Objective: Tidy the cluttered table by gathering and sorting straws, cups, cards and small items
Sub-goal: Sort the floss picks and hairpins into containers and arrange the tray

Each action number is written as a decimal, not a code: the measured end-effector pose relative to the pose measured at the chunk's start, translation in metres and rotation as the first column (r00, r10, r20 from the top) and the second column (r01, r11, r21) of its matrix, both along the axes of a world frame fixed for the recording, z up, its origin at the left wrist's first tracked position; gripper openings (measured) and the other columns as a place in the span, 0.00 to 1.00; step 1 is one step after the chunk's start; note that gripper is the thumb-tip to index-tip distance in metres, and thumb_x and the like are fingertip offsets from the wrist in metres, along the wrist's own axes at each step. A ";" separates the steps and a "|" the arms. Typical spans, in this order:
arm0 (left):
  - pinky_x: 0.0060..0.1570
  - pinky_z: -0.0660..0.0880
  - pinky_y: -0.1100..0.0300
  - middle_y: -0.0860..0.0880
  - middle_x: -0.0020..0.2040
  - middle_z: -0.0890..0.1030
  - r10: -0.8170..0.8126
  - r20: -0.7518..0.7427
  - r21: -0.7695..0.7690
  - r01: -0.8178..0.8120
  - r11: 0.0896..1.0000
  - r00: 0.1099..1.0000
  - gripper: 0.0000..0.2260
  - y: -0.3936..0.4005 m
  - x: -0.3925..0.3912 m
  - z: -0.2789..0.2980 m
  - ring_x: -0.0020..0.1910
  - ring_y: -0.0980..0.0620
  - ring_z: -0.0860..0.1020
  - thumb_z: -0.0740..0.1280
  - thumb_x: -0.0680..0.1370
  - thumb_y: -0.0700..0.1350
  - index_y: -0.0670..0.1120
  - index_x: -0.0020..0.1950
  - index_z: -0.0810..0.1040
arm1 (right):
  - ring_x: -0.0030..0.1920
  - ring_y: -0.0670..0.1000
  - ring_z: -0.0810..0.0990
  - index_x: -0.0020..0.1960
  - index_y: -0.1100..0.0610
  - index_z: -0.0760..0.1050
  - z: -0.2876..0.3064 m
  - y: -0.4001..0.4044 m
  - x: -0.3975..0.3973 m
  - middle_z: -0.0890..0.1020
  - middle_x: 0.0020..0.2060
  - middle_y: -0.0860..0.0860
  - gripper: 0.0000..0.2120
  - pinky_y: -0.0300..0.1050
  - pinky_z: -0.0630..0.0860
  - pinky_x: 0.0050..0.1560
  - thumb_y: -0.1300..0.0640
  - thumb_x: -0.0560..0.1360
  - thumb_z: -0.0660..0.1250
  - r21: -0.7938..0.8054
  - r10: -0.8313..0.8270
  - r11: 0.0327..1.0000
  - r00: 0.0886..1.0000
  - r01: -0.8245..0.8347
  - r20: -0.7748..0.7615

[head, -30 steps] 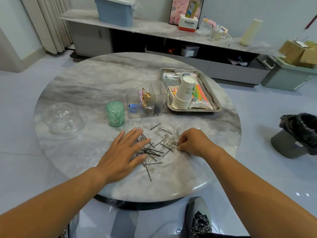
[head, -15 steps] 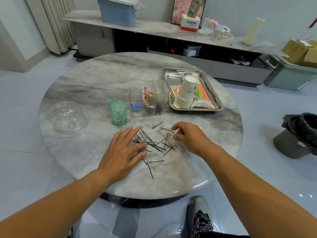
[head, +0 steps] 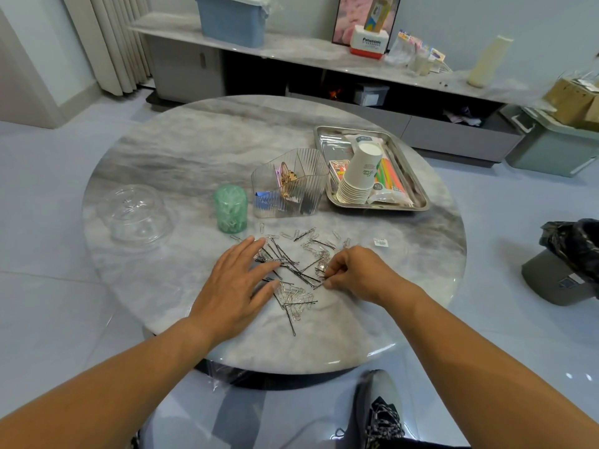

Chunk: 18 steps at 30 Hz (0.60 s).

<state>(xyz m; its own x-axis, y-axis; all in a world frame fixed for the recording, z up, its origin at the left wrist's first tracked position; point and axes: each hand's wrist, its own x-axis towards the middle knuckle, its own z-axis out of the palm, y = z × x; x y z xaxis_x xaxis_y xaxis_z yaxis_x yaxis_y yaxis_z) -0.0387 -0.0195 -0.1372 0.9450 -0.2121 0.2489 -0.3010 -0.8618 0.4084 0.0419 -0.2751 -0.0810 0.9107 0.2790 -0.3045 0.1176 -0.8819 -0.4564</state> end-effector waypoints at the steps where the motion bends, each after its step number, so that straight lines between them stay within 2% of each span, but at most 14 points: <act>1: 0.79 0.49 0.54 0.51 0.82 0.58 0.002 -0.008 -0.002 -0.002 1.000 1.000 0.22 0.000 0.000 0.000 0.82 0.53 0.50 0.55 0.84 0.62 0.57 0.75 0.72 | 0.44 0.46 0.81 0.43 0.51 0.83 -0.001 0.000 0.000 0.85 0.38 0.44 0.05 0.45 0.78 0.46 0.53 0.70 0.79 -0.033 0.007 0.999 1.000 -0.006 0.008; 4: 0.79 0.47 0.55 0.52 0.82 0.57 0.003 -0.027 0.006 -0.002 1.000 1.000 0.22 0.000 0.000 -0.002 0.82 0.54 0.49 0.56 0.84 0.61 0.57 0.76 0.71 | 0.46 0.50 0.80 0.43 0.51 0.82 -0.003 0.003 0.001 0.84 0.41 0.45 0.04 0.45 0.76 0.45 0.51 0.74 0.75 -0.133 0.112 0.986 0.990 -0.100 0.083; 7: 0.79 0.48 0.55 0.52 0.82 0.59 0.013 -0.020 -0.006 -0.013 1.000 1.000 0.23 0.000 0.000 -0.002 0.82 0.54 0.50 0.55 0.83 0.61 0.55 0.76 0.71 | 0.47 0.52 0.79 0.44 0.52 0.81 -0.005 0.005 -0.001 0.84 0.43 0.47 0.05 0.46 0.73 0.47 0.51 0.77 0.71 -0.124 0.136 0.986 0.975 -0.116 0.176; 10: 0.78 0.48 0.56 0.51 0.81 0.61 0.028 -0.008 -0.013 -0.028 1.000 1.000 0.23 0.000 0.000 -0.003 0.81 0.53 0.52 0.56 0.83 0.60 0.54 0.75 0.72 | 0.48 0.51 0.79 0.46 0.51 0.80 -0.004 0.005 -0.001 0.84 0.43 0.45 0.04 0.48 0.75 0.51 0.52 0.78 0.70 -0.002 0.024 1.000 0.983 -0.024 0.184; 12: 0.78 0.49 0.56 0.51 0.80 0.62 0.032 0.000 -0.014 -0.032 0.999 0.999 0.22 0.000 0.001 -0.005 0.81 0.52 0.53 0.57 0.83 0.60 0.53 0.75 0.72 | 0.46 0.48 0.80 0.45 0.49 0.81 -0.002 0.006 0.000 0.84 0.42 0.44 0.02 0.47 0.78 0.50 0.54 0.76 0.72 0.104 -0.063 0.993 0.985 0.047 0.162; 14: 0.78 0.50 0.55 0.51 0.80 0.62 0.034 0.004 -0.018 -0.034 0.999 0.999 0.22 0.000 0.001 -0.006 0.81 0.52 0.53 0.57 0.83 0.60 0.53 0.74 0.73 | 0.44 0.45 0.81 0.43 0.47 0.82 0.000 0.009 0.000 0.84 0.40 0.43 0.05 0.44 0.79 0.48 0.56 0.75 0.75 0.195 -0.145 0.974 0.980 0.117 0.136; 18: 0.77 0.52 0.56 0.51 0.80 0.63 0.012 0.012 -0.048 -0.011 0.999 1.000 0.17 0.001 0.001 -0.007 0.81 0.53 0.54 0.61 0.83 0.58 0.56 0.70 0.77 | 0.42 0.45 0.81 0.49 0.51 0.84 0.000 0.022 0.003 0.84 0.40 0.46 0.05 0.42 0.78 0.43 0.56 0.74 0.76 0.245 -0.246 0.945 0.965 0.217 0.090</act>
